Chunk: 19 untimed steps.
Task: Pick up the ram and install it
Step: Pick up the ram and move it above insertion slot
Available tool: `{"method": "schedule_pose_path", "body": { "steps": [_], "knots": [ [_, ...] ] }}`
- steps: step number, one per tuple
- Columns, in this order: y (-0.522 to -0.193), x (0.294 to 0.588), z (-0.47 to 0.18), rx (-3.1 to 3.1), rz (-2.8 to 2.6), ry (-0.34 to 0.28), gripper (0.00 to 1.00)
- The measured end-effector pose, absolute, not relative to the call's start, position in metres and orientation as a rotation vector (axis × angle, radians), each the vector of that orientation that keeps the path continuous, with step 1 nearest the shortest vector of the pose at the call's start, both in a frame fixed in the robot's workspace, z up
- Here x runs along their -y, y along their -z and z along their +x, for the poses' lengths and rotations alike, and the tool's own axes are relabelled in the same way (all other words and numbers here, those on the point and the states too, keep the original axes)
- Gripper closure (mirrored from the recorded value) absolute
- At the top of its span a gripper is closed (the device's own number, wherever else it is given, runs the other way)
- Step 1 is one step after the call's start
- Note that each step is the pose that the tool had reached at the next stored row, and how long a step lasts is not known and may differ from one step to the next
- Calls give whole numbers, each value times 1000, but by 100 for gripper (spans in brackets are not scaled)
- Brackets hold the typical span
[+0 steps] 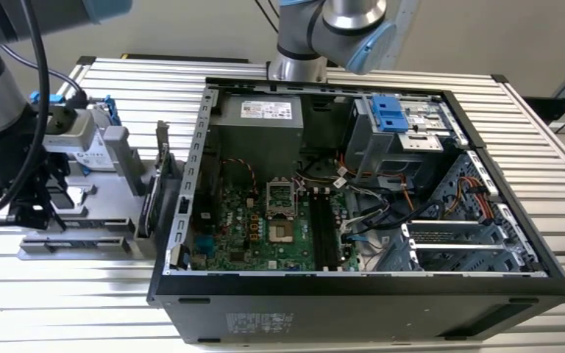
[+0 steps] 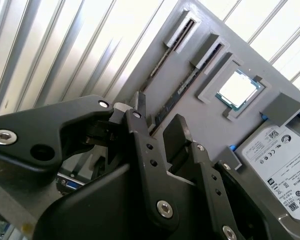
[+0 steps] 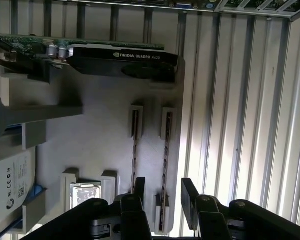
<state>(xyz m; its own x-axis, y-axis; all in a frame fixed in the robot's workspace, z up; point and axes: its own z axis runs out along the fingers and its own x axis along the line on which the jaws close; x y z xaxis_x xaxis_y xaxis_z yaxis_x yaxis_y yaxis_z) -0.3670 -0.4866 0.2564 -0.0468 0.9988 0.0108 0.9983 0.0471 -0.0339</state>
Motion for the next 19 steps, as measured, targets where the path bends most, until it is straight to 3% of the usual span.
{"method": "schedule_pose_path", "body": {
  "steps": [19],
  "knots": [
    [-248,487,-367,2245,-2149,-28,0]
  ]
}}
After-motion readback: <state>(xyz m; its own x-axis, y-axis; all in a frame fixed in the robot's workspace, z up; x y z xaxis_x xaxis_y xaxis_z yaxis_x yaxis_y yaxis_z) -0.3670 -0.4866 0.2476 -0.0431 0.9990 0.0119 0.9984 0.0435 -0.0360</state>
